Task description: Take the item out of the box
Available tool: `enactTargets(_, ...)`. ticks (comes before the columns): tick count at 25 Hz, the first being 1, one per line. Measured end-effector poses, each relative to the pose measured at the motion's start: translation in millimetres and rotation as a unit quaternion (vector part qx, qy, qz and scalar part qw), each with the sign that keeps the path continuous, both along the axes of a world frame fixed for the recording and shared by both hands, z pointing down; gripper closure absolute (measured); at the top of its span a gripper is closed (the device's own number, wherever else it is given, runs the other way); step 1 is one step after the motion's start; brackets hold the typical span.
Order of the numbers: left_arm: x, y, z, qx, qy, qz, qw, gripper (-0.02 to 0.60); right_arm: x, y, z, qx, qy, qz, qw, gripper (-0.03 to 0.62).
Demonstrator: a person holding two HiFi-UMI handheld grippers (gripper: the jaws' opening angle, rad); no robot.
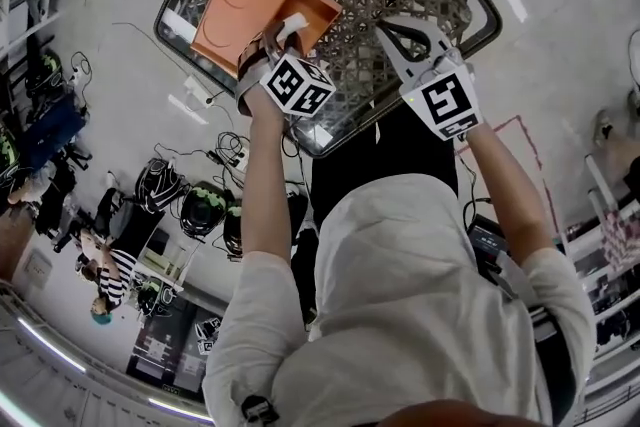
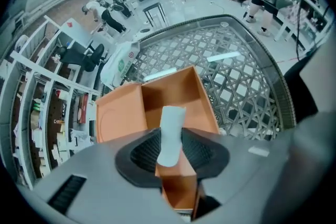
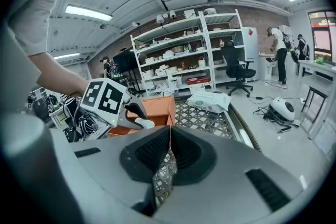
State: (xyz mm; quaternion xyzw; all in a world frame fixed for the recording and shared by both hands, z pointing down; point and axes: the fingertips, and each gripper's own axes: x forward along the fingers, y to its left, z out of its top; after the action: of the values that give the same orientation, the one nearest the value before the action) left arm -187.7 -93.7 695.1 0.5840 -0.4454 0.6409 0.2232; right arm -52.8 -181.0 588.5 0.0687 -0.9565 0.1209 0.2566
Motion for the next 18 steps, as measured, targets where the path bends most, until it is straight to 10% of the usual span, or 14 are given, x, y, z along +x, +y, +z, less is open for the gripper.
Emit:
enactTargets(9,5,6,-44,0.07,0.033,-0.073,0.9943,0.46,-23,15,-22,0.001,-0.015,-0.031,0.999,0.589)
enactTargets(18,5,20,-89,0.155,0.071,-0.175,0.9696,0.46,-55,36,-50,0.007,-0.037,-0.073,0.997,0.589)
